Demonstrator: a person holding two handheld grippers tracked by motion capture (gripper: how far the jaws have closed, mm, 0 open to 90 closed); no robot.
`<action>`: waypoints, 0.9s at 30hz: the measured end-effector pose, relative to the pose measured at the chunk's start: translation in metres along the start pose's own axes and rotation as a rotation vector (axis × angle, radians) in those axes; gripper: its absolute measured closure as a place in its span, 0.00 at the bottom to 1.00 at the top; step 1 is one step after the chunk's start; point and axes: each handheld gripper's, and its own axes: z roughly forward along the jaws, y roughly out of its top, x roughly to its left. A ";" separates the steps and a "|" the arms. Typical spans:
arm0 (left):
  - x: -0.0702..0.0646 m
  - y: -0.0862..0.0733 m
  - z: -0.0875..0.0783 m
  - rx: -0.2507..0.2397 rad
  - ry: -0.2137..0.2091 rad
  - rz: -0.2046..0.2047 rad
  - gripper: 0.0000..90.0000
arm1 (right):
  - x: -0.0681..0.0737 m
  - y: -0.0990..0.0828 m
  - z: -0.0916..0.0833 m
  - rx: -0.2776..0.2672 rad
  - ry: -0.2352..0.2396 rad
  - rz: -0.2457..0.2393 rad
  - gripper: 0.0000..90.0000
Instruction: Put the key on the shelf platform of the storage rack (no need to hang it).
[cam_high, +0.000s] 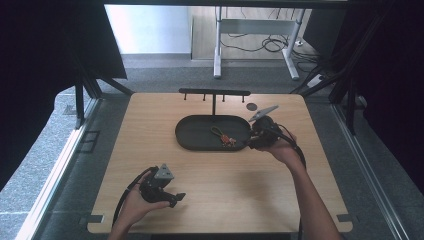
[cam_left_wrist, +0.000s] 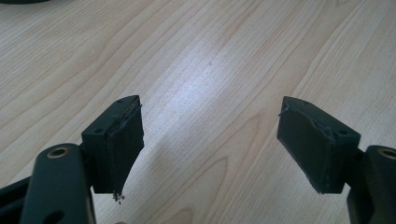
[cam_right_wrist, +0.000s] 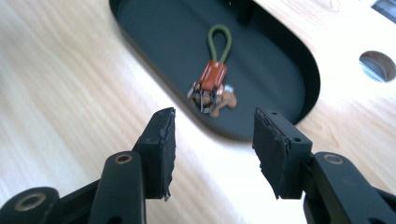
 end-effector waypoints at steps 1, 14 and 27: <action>0.000 0.000 0.000 0.001 0.002 0.000 0.26 | 0.002 -0.007 -0.004 -0.003 0.001 0.003 0.55; -0.001 0.000 0.001 0.006 0.008 -0.011 0.26 | 0.020 -0.090 -0.020 -0.087 0.016 0.066 0.53; -0.005 0.001 0.003 0.011 0.004 0.001 0.26 | 0.025 -0.139 -0.029 -0.160 -0.055 0.152 0.45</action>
